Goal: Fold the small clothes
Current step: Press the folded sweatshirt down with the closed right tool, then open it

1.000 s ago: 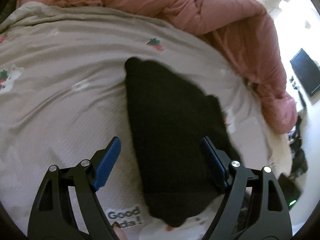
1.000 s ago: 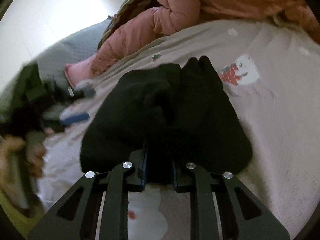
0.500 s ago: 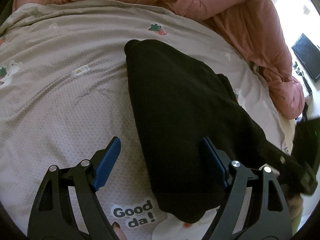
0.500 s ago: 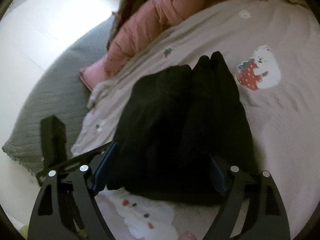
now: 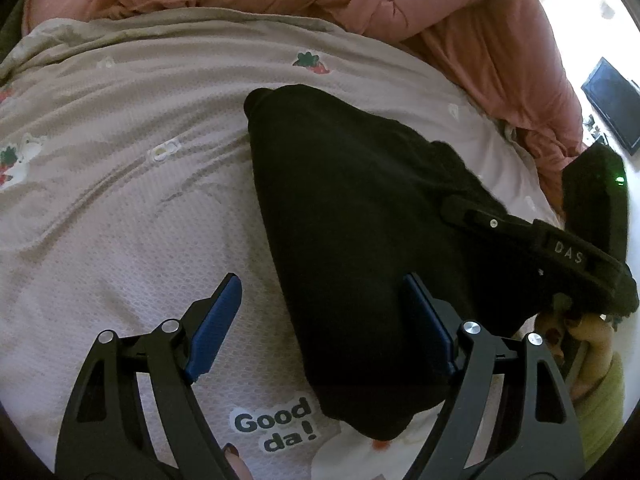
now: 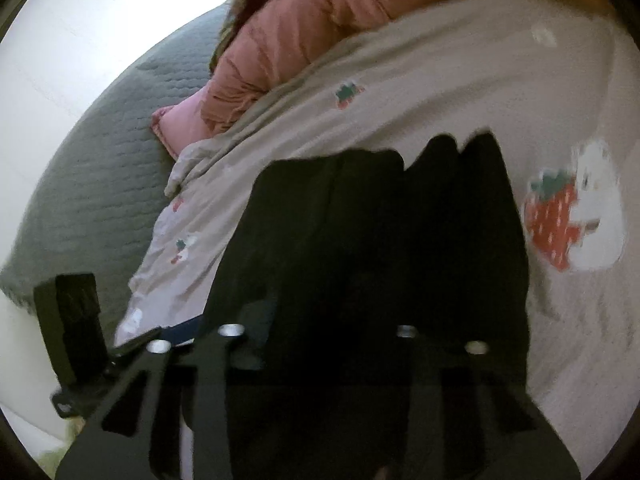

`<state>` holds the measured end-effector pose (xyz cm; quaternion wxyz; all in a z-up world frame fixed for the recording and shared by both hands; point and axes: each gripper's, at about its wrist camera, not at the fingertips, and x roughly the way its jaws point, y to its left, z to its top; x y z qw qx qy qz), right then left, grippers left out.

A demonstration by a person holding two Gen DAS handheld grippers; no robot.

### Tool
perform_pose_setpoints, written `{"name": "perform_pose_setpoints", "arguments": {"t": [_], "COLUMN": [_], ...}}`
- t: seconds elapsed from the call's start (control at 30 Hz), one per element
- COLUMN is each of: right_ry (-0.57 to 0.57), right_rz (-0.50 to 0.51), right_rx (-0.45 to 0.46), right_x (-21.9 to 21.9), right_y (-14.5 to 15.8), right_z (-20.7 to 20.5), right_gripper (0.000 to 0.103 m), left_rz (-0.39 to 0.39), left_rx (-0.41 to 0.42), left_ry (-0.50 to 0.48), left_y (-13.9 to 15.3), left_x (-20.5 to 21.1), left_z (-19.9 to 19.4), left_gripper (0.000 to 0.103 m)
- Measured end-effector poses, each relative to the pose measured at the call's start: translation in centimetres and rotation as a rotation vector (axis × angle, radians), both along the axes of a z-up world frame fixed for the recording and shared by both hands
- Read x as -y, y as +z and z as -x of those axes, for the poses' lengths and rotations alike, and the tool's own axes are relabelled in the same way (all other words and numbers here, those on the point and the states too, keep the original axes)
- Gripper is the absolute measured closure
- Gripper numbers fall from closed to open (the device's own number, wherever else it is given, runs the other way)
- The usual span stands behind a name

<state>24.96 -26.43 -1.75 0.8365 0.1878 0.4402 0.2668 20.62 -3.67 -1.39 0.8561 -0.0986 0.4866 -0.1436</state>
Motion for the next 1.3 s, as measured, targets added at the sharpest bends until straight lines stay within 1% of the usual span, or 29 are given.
{"name": "perform_pose_setpoints", "arguments": {"t": [0.03, 0.07, 0.2, 0.27, 0.3, 0.43, 0.47, 0.53, 0.6, 0.7, 0.77, 0.9, 0.93, 0.97, 1.07, 1.1, 1.13, 1.17, 1.23, 1.3], "right_ry": [0.008, 0.021, 0.032, 0.03, 0.027, -0.009, -0.017, -0.026, -0.038, -0.057, -0.07, -0.08, -0.083, -0.083, -0.071, -0.074, -0.07, -0.051, -0.049, -0.058], "right_rz": [0.026, 0.073, 0.183, 0.229, 0.235, 0.248, 0.232, 0.218, 0.213, 0.145, 0.126, 0.067, 0.056, 0.054, 0.046, 0.052, 0.049, 0.027, 0.04, 0.061], "right_rx": [0.027, 0.073, 0.189, 0.22, 0.221, 0.173, 0.135, 0.091, 0.064, 0.046, 0.046, 0.039, 0.03, 0.027, 0.014, 0.01, 0.006, 0.003, 0.026, 0.044], "right_x": [-0.2, -0.6, -0.9, -0.7, -0.4, 1.0, 1.6, 1.9, 2.3, 3.2, 3.7, 4.6, 4.8, 4.7, 4.6, 4.5, 4.5, 4.4, 4.1, 4.0], "right_y": [0.5, 1.4, 3.7, 4.1, 3.9, 2.2, 1.1, -0.3, -1.5, -1.6, -1.4, -1.2, -1.3, -1.3, -1.7, -1.8, -1.9, -1.9, -0.9, -0.1], "right_z": [0.3, 0.9, 2.6, 2.9, 2.9, 2.4, 2.1, 1.9, 2.0, 2.7, 3.3, 5.0, 5.5, 5.7, 6.4, 6.5, 6.5, 6.5, 6.8, 7.2], "right_gripper": [0.08, 0.081, 0.082, 0.082, 0.082, 0.082, 0.082, 0.082, 0.077, 0.07, 0.058, 0.049, 0.041, 0.038, 0.038, 0.038, 0.053, 0.073, 0.08, 0.08], "left_rz": [-0.001, -0.001, 0.016, 0.016, 0.014, 0.008, 0.001, -0.007, -0.005, -0.008, -0.007, -0.009, -0.014, -0.017, -0.018, -0.021, -0.024, -0.029, -0.042, -0.059], "left_rx": [0.001, 0.002, 0.014, 0.022, 0.022, 0.02, 0.015, 0.003, -0.008, -0.01, -0.009, -0.003, 0.002, 0.005, 0.01, 0.01, 0.013, 0.017, 0.021, 0.033], "left_ry": [-0.002, -0.004, -0.016, -0.026, -0.03, -0.05, -0.056, -0.06, -0.059, -0.058, -0.056, -0.056, -0.056, -0.057, -0.061, -0.061, -0.062, -0.067, -0.073, -0.086], "left_y": [0.1, 0.1, 0.6, 1.0, 1.1, 1.1, 0.9, 0.4, 0.0, -0.3, -0.4, -0.4, -0.3, -0.3, -0.3, -0.4, -0.4, -0.3, -0.1, 0.1], "left_x": [0.1, 0.1, 0.1, 0.3, 0.4, 1.1, 1.4, 1.7, 1.8, 1.7, 1.7, 1.5, 1.6, 1.5, 1.5, 1.5, 1.6, 1.7, 2.1, 2.4], "left_z": [0.1, 0.0, 0.3, 0.4, 0.4, 0.5, 0.6, 0.6, 0.5, 0.5, 0.5, 0.6, 0.7, 0.8, 1.1, 1.2, 1.3, 1.4, 1.6, 2.0], "left_gripper": [0.029, 0.029, 0.029, 0.029, 0.029, 0.029, 0.029, 0.027, 0.025, 0.024, 0.024, 0.024, 0.024, 0.024, 0.024, 0.024, 0.024, 0.024, 0.024, 0.024]}}
